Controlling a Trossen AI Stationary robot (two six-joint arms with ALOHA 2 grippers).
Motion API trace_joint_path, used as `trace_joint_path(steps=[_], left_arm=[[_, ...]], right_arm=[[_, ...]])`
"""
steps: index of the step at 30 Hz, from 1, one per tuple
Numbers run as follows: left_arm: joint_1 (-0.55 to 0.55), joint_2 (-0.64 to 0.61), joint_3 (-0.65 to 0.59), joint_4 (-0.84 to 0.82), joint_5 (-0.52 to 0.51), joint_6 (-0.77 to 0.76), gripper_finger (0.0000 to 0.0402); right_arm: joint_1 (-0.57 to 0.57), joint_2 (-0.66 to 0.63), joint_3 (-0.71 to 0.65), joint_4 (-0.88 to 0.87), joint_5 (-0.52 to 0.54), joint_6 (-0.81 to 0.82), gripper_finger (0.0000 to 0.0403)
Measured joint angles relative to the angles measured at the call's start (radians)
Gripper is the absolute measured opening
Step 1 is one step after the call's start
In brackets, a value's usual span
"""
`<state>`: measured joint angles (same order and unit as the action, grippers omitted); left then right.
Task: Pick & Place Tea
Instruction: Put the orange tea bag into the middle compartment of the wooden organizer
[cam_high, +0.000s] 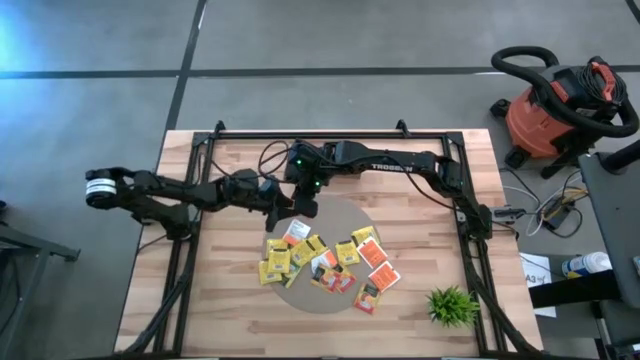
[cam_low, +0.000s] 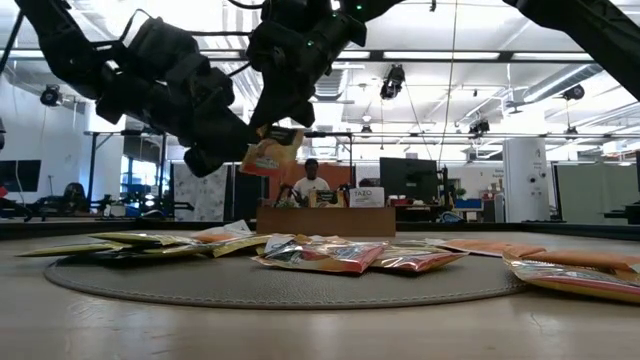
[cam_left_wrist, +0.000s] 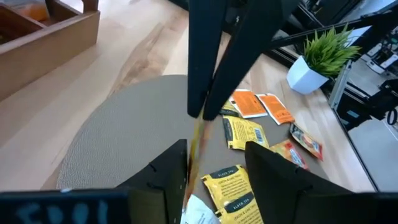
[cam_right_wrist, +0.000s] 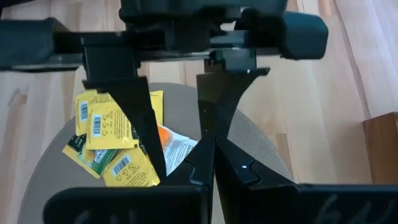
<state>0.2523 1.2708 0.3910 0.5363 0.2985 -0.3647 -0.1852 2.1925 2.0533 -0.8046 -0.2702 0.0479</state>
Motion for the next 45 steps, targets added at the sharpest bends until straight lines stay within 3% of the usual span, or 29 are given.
trace_joint_path(steps=[3, 10, 19, 26, 34, 40, 45], left_arm=[[0.000, 0.013, 0.009, 0.002, 0.000, 0.004, 0.0126], [0.000, 0.023, 0.019, -0.002, -0.007, 0.041, 0.0011], [0.001, 0.023, 0.016, -0.023, -0.046, 0.066, 0.0002], [0.000, 0.021, 0.016, -0.006, -0.065, 0.072, 0.0002], [0.000, 0.019, 0.042, 0.040, -0.067, 0.083, 0.0001], [0.000, 0.019, 0.071, 0.039, -0.075, 0.112, 0.0001], [0.000, 0.019, 0.083, 0.039, -0.090, 0.134, 0.0001]], right_arm=[[0.000, 0.000, 0.000, 0.001, 0.000, 0.000, 0.0008], [0.000, 0.000, 0.000, 0.001, 0.000, 0.003, 0.0008], [-0.006, -0.010, 0.092, -0.063, 0.008, 0.023, 0.0019], [-0.008, -0.012, 0.185, -0.238, 0.070, -0.080, 0.0092], [-0.007, -0.012, 0.155, -0.338, 0.095, -0.180, 0.0153], [-0.007, -0.012, 0.152, -0.337, 0.095, -0.183, 0.0160], [-0.008, -0.011, 0.152, -0.337, 0.095, -0.183, 0.0131]])
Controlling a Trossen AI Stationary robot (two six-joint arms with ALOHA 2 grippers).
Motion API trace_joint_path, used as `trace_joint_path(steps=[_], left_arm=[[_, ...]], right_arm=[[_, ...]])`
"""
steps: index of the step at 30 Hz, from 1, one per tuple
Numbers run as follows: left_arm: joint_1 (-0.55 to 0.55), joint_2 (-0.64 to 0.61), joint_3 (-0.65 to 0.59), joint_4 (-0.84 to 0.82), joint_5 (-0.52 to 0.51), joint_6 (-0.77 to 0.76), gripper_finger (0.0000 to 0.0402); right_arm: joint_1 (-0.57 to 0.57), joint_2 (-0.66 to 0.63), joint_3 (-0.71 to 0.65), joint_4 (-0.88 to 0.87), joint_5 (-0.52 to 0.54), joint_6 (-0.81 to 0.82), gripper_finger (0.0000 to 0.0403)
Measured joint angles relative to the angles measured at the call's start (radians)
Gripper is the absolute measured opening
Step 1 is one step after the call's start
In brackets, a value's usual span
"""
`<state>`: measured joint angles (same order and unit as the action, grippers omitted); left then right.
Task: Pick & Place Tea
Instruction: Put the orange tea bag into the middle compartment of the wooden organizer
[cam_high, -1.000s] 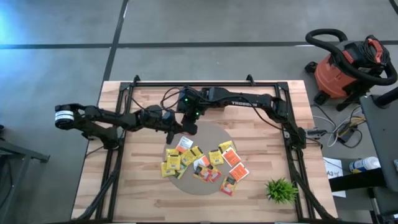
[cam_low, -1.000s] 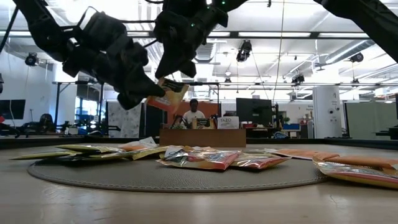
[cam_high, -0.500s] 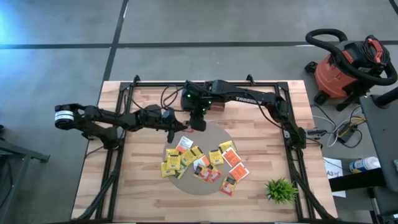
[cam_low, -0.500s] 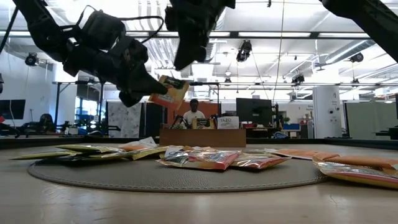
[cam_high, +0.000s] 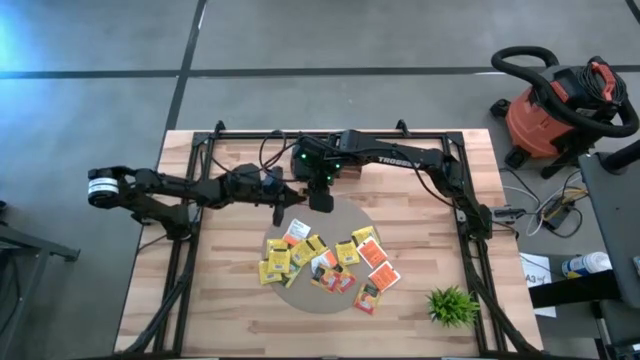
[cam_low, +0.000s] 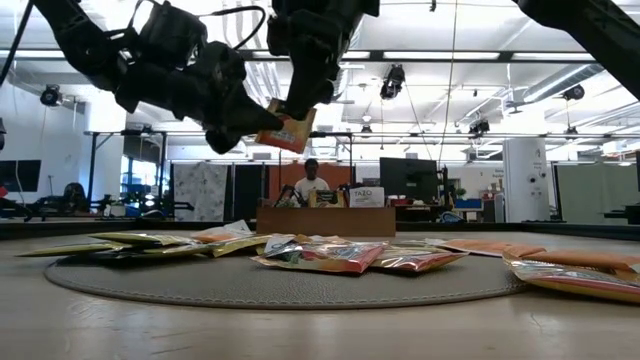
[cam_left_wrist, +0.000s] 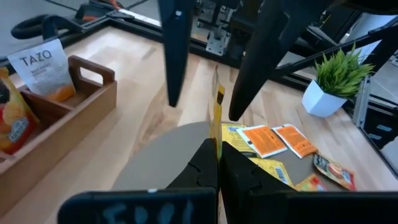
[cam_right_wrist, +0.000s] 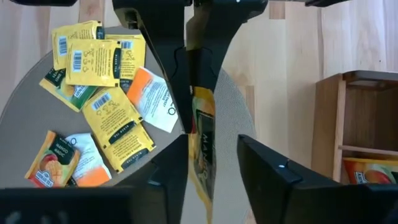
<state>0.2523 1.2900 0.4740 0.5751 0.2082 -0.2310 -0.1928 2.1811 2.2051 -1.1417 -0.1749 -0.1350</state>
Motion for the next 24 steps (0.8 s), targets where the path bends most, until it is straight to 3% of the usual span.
trace_joint_path(steps=[9, 15, 24], left_arm=[[0.001, 0.000, -0.001, -0.008, -0.024, 0.004, 0.0003], [0.000, 0.000, -0.001, -0.007, -0.089, -0.002, 0.0040], [0.001, 0.000, -0.001, -0.017, -0.131, -0.049, 0.0136]], right_arm=[[-0.002, 0.000, 0.000, -0.025, 0.001, -0.030, 0.0017], [-0.005, 0.000, 0.000, -0.030, 0.006, -0.034, 0.0009], [-0.024, 0.000, 0.000, -0.035, 0.174, -0.033, 0.0008]])
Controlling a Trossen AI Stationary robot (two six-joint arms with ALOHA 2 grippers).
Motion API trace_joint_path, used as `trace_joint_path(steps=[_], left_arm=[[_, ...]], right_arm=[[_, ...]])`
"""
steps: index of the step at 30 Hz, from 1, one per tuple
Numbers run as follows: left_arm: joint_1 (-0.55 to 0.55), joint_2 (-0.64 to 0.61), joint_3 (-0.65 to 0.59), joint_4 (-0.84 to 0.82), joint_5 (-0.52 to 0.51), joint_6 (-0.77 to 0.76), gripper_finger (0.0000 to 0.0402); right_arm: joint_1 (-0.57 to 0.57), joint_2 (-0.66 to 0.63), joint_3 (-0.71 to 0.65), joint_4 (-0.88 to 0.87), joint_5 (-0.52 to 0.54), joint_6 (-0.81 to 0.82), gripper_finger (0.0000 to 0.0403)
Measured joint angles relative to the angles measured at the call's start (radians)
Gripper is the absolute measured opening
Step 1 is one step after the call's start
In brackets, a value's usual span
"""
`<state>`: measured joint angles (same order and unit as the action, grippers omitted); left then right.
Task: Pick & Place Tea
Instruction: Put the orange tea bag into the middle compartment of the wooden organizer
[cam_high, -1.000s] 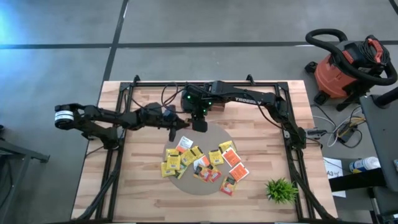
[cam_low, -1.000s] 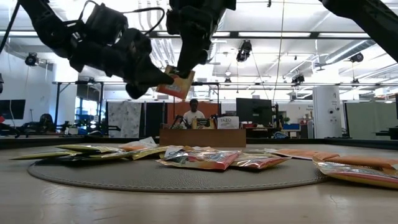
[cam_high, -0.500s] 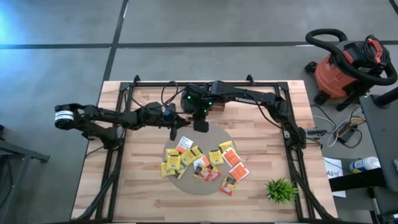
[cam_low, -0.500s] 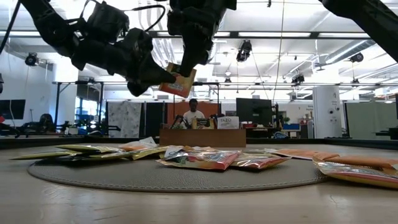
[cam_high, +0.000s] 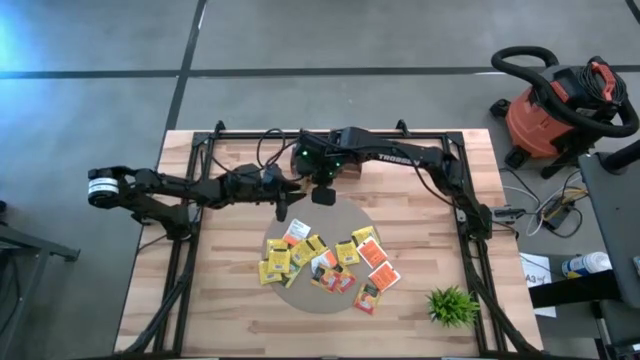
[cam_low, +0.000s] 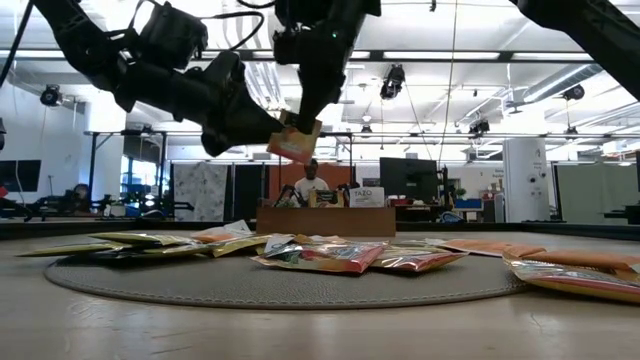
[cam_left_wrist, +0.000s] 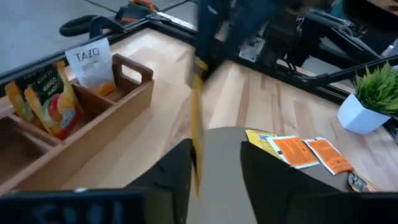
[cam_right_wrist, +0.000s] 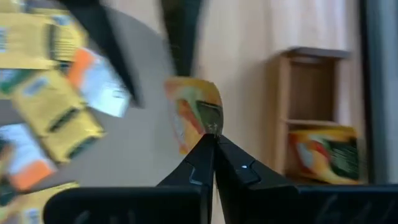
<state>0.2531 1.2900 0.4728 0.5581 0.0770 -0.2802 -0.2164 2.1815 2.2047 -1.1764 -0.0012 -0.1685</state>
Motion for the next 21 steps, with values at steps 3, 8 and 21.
trace_joint_path(steps=[3, 8, 21], left_arm=[[0.005, 0.000, 0.000, -0.055, 0.001, -0.036, 0.0157], [0.006, 0.000, -0.002, -0.141, 0.003, -0.044, 0.0164], [0.086, 0.000, -0.002, -0.148, 0.024, -0.035, 0.0165]], right_arm=[[-0.030, 0.000, 0.000, -0.018, 0.050, -0.021, 0.0008], [-0.117, 0.023, 0.000, -0.031, 0.088, -0.045, 0.0008], [-0.198, 0.092, 0.000, -0.032, 0.083, -0.159, 0.0008]])
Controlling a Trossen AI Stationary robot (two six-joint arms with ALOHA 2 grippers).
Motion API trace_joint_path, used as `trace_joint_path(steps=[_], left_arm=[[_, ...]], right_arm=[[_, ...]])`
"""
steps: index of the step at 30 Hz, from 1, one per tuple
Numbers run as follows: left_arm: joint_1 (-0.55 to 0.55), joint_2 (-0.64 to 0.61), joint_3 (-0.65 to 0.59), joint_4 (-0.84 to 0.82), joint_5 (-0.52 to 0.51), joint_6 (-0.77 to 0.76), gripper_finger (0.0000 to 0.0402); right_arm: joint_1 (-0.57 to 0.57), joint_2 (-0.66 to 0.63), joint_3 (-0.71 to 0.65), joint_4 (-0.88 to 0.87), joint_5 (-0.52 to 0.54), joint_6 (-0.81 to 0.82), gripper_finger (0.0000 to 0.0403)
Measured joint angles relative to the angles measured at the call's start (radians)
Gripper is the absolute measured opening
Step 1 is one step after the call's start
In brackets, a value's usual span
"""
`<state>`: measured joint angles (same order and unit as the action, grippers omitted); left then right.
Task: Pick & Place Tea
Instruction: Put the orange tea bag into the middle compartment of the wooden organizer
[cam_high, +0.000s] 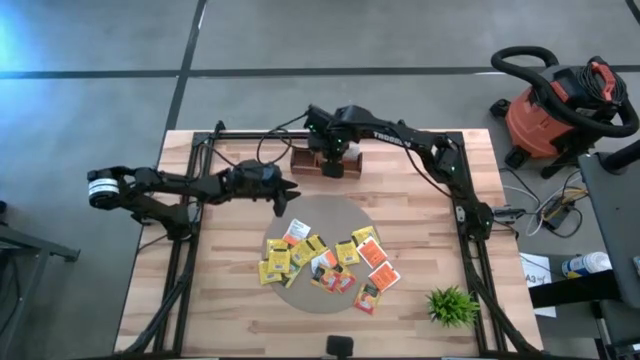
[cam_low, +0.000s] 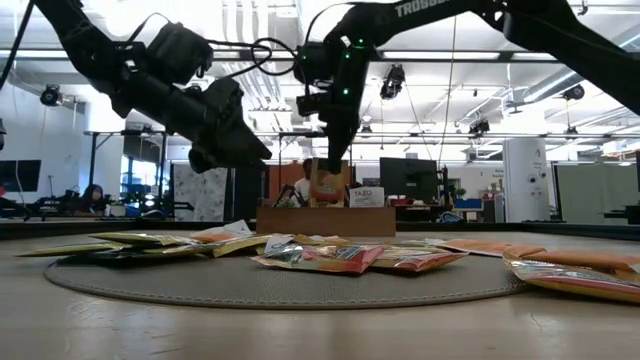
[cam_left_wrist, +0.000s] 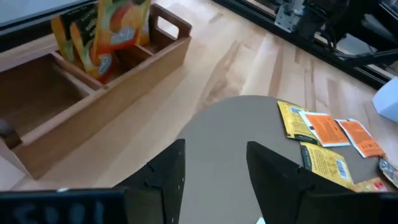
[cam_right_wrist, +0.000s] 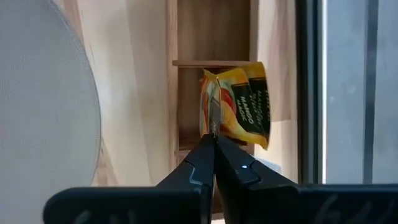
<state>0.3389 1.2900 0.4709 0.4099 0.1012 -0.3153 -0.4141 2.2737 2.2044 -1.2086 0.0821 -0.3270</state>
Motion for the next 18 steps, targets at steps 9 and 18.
trace_joint_path(steps=[9, 18], left_arm=[[0.022, 0.000, 0.000, -0.001, 0.019, 0.004, 0.0165], [0.022, 0.000, -0.001, -0.003, 0.026, 0.004, 0.0165]], right_arm=[[0.000, 0.062, 0.000, 0.022, 0.026, -0.059, 0.0008], [-0.003, 0.076, -0.003, 0.046, 0.050, -0.099, 0.0008]])
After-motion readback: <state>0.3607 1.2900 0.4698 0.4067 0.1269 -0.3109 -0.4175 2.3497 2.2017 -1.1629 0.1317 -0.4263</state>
